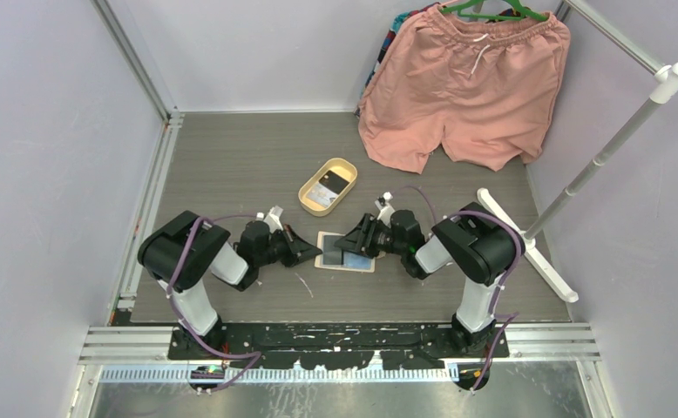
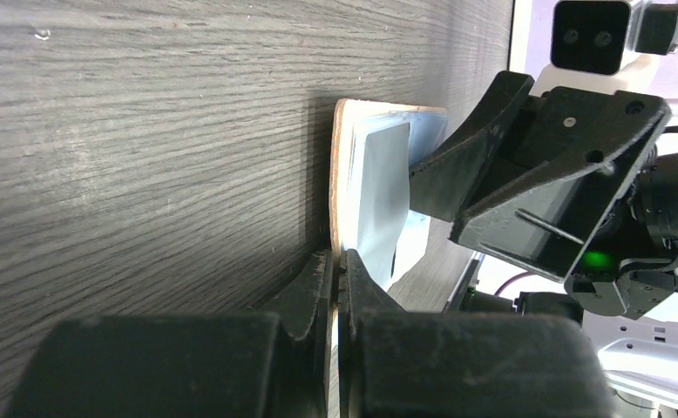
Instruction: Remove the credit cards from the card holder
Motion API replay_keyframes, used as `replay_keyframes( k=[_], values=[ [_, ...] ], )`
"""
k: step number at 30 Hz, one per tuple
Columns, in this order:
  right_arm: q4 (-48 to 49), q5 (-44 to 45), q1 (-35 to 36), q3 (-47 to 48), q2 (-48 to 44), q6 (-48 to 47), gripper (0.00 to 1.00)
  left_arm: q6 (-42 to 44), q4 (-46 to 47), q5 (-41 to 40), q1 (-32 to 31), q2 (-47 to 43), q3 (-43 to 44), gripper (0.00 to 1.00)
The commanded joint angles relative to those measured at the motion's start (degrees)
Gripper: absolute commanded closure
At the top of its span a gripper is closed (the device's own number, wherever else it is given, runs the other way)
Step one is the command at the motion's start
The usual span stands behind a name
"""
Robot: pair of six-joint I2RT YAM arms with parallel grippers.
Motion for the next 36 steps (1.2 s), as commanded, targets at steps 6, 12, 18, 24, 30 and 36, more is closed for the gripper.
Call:
replay_keyframes(
  k=[6,12,18,24,30,36],
  values=[
    [-2.6,-10.2,4.1,0.1,3.7,2.9,0.81,2.9,-8.0,-4.0,-1.4,3.6,-0.7,1.0],
    [-2.2,-10.1,4.0,-0.1,3.8,3.2,0.93,2.9,-7.3,-3.5,-1.4,4.7,-0.6,1.0],
    [-2.1,-9.8,4.1,-0.8,3.5,3.6,0.99,2.5,-6.0,-3.4,-1.3,5.3,-1.0,1.0],
    [-2.2,-10.0,3.4,-2.5,2.0,3.7,0.99,2.6,-6.1,-3.8,-1.4,5.1,-1.5,1.0],
    [-2.6,-10.0,2.8,-4.0,1.4,3.3,0.99,2.6,-6.0,-4.0,-1.3,5.3,-1.4,1.0],
    [-2.6,-9.2,2.7,-4.7,1.1,3.4,0.96,2.4,-6.2,-4.3,-1.3,5.3,-1.4,1.0]
  ],
)
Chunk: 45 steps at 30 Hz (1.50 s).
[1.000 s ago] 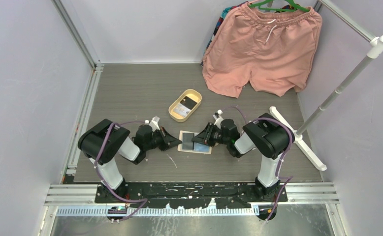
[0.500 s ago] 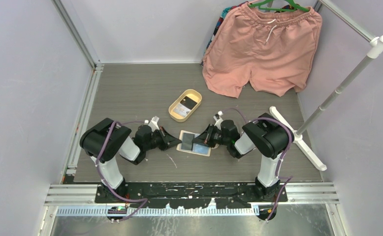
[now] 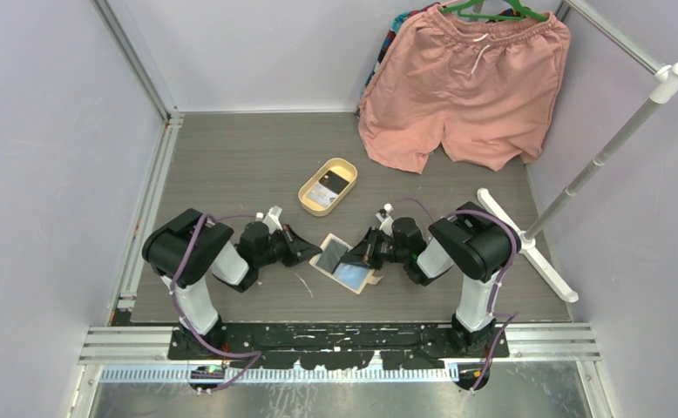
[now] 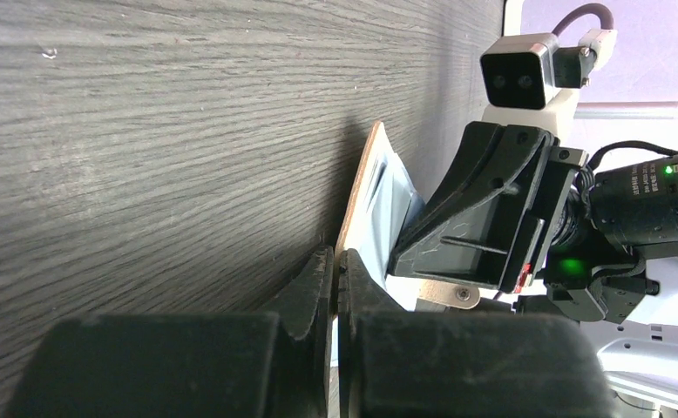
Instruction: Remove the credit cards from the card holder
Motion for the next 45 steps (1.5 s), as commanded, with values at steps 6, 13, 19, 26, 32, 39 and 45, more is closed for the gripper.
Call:
replay_keyframes(
  k=[6,13,19,26,32,39,45],
  values=[
    [-2.5,-3.3,2.9,-1.2,-2.0,0.0,0.34,1.8,-10.6,-5.1,-1.6,3.0,-1.3,1.0],
    [-1.4,3.8,2.9,-2.1,-2.4,2.2,0.26,-2.5,-7.4,-8.2,-1.6,2.1,-4.3,1.0],
    [3.8,9.8,2.9,-3.1,-0.6,7.1,0.27,-8.3,0.2,-12.6,-2.9,4.3,-7.8,1.0],
    [6.1,7.4,3.1,1.9,1.0,10.6,0.28,-13.8,9.2,-17.8,-8.4,11.1,-7.8,1.0],
    [-11.0,7.1,3.6,7.2,-6.0,6.5,0.28,-14.6,12.9,-20.9,-9.9,12.7,-8.1,1.0],
    [-29.6,9.7,3.7,11.8,-15.2,-0.1,0.28,-12.6,6.7,-23.2,-9.9,6.5,-8.3,1.0],
    [-21.4,4.9,3.6,11.8,-11.9,2.1,0.32,-11.5,1.8,-24.2,-9.9,2.7,-7.6,1.0]
  ],
)
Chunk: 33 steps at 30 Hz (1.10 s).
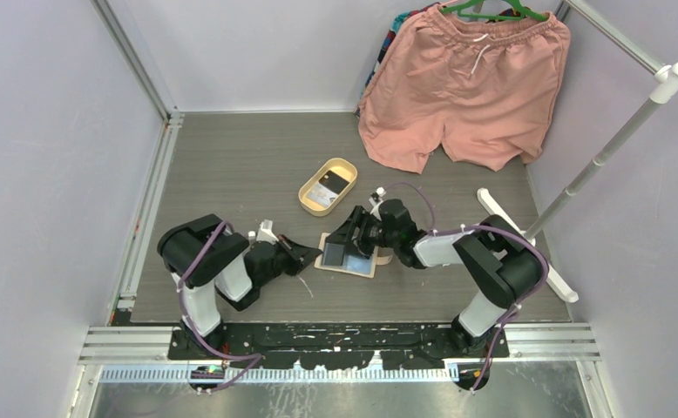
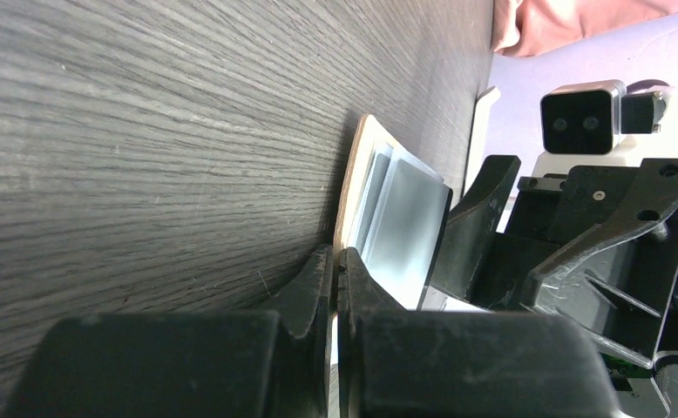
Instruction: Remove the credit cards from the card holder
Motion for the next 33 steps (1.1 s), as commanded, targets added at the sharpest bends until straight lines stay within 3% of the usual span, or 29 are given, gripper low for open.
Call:
replay_keyframes(
  k=[1,23,28,33],
  values=[
    [7.6,-3.9,0.2,0.6,2.0,1.2,0.34,4.4,-13.4,-2.7,-0.2,-1.3,-0.8,1.0],
    [9.9,-6.0,-3.1,-6.5,-3.4,0.5,0.44,6.7,-20.4,-4.8,-0.2,-5.3,-0.6,1.0],
    [9.0,-6.1,-4.0,-8.0,-4.7,-0.1,0.55,6.8,-21.3,-4.8,-0.2,-5.8,-0.6,1.0],
    [8.9,-6.1,-4.5,-8.7,-4.4,-0.5,0.74,7.3,-22.5,-4.6,-0.2,-6.4,-0.2,1.0]
  ],
)
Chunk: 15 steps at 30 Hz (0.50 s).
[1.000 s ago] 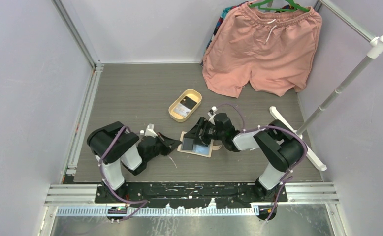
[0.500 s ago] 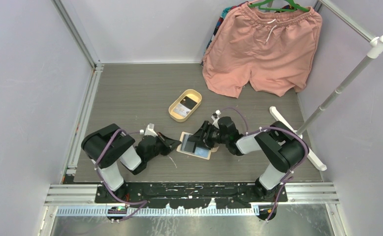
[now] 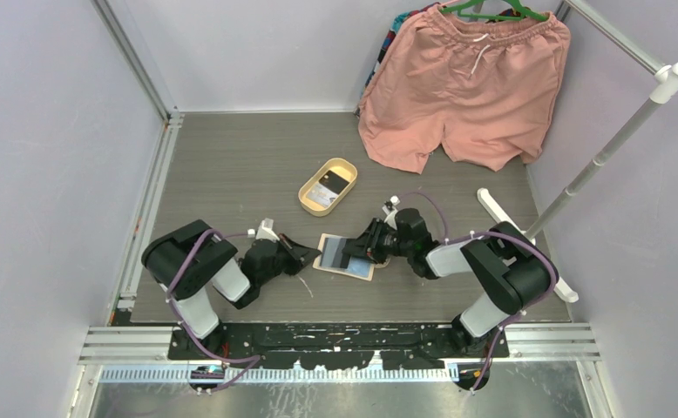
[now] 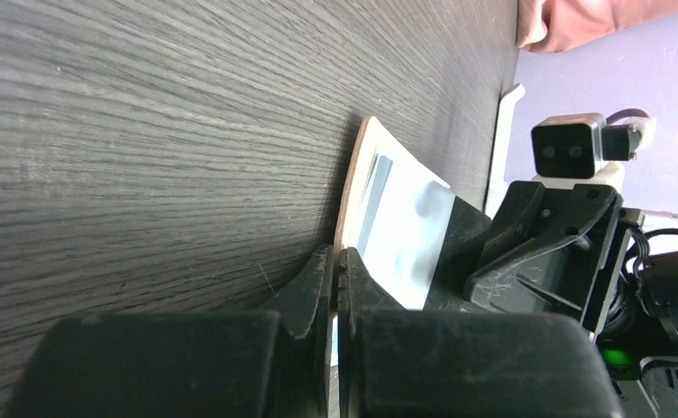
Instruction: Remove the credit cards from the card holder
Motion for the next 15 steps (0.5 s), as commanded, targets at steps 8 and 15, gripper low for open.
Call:
replay_keyframes(
  k=[8,15],
  values=[
    [-2.7,-2.7,-2.1,-2.4,-5.6,-3.2,0.86,4.9,-14.1,-3.4,-0.1,-0.9,-0.8,1.0],
    [-19.5,-1.2,-4.0,-1.2,-14.7,-9.7,0.99,6.4,-19.6,-5.0,-0.1,-5.5,0.1,1.0]
  ],
)
